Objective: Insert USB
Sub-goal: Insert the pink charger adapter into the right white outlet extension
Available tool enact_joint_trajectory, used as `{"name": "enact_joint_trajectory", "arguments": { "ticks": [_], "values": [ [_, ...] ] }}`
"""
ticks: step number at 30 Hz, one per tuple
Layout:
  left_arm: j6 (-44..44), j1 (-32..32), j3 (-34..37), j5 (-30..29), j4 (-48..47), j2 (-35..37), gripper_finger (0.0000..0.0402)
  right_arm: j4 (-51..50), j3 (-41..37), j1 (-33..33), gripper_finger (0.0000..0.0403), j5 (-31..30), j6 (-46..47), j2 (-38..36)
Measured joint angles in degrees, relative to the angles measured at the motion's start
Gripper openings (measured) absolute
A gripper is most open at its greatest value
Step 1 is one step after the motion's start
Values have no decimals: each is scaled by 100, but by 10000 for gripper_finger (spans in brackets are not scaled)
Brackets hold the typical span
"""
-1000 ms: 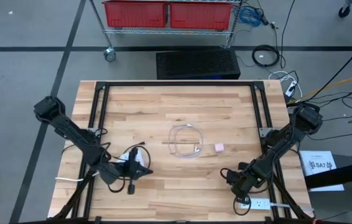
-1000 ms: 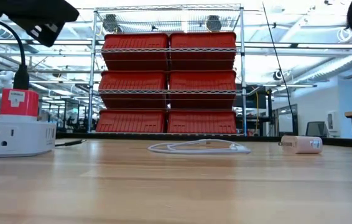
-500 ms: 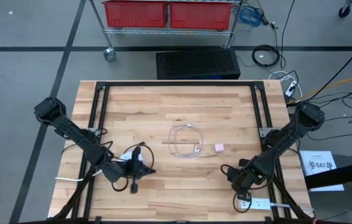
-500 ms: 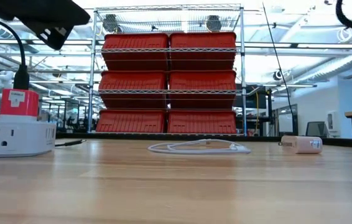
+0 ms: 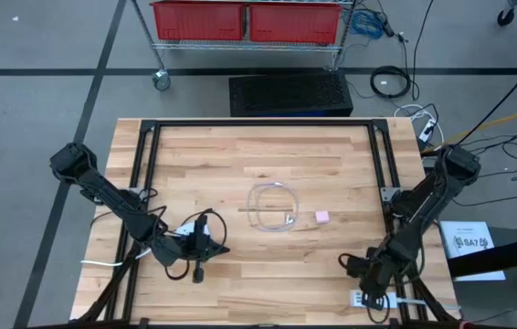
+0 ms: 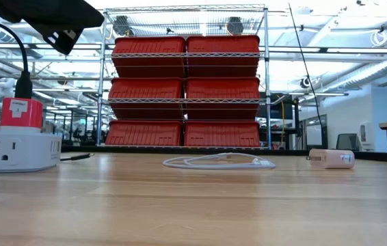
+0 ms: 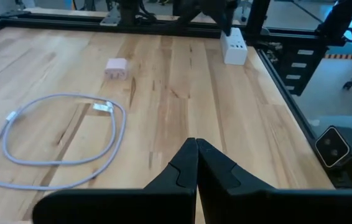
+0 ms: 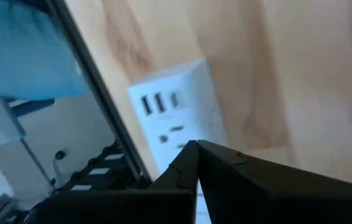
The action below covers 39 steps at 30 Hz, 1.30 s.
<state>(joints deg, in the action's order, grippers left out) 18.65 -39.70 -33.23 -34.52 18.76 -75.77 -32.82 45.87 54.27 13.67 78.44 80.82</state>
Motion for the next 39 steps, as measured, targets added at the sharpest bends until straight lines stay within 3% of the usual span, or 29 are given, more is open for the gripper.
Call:
{"name": "enact_joint_trajectory", "arguments": {
  "ticks": [7,14,25,39],
  "values": [
    [-4,-1,0,-4,-5,0,6,529,0,250,0,23,338,355],
    [-130,0,0,-11,-4,0,6,744,28,157,0,145,90,590],
    [-192,40,0,-17,-3,0,6,467,20,-683,0,73,-1143,607],
    [-95,379,0,192,26,0,6,557,9,-1551,0,-788,-2205,614]
  ]
}}
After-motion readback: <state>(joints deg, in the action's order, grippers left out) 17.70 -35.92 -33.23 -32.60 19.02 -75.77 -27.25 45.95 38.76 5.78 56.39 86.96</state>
